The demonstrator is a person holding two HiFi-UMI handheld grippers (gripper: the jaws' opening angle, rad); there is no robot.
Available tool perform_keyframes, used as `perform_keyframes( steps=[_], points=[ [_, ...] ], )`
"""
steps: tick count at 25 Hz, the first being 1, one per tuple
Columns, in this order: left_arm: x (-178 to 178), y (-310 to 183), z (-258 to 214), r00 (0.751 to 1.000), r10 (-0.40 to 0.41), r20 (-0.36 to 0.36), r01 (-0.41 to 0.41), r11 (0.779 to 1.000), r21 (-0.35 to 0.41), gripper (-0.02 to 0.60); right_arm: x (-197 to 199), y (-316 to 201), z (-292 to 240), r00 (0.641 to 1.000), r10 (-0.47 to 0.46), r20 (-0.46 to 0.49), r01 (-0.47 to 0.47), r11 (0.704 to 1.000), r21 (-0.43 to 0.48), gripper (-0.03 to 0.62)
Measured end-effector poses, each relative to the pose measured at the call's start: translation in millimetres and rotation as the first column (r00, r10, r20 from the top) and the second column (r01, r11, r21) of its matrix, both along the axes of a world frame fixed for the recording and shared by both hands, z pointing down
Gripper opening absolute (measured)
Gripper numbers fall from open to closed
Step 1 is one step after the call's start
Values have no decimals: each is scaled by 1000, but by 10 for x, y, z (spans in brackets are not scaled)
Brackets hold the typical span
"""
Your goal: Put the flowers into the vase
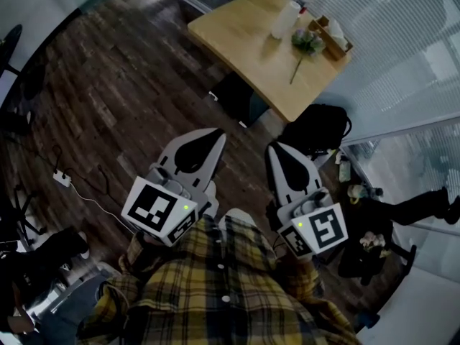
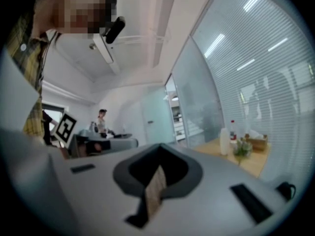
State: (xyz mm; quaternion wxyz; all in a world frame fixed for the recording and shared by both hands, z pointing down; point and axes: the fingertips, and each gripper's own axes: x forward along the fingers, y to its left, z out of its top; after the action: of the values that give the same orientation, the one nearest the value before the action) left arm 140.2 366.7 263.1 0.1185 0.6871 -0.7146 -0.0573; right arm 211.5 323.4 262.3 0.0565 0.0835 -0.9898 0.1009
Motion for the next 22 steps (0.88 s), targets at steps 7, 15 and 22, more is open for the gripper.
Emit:
perform_keyframes(
  steps=[7, 15, 22],
  points=[
    [-317, -134, 93, 999, 41, -32, -42, 999, -22, 8, -328, -14, 92, 999, 14, -40, -15, 1000, -12, 12],
    [-530, -556, 218, 999, 27, -27, -28, 998, -50, 9, -487, -465, 200, 999, 21, -48, -23, 999, -31, 12],
    [-853, -1153, 117, 1000, -6, 5, 6, 1000, -27, 9, -806, -1076, 131, 1000, -9, -22, 9, 1000, -8, 12]
  ],
)
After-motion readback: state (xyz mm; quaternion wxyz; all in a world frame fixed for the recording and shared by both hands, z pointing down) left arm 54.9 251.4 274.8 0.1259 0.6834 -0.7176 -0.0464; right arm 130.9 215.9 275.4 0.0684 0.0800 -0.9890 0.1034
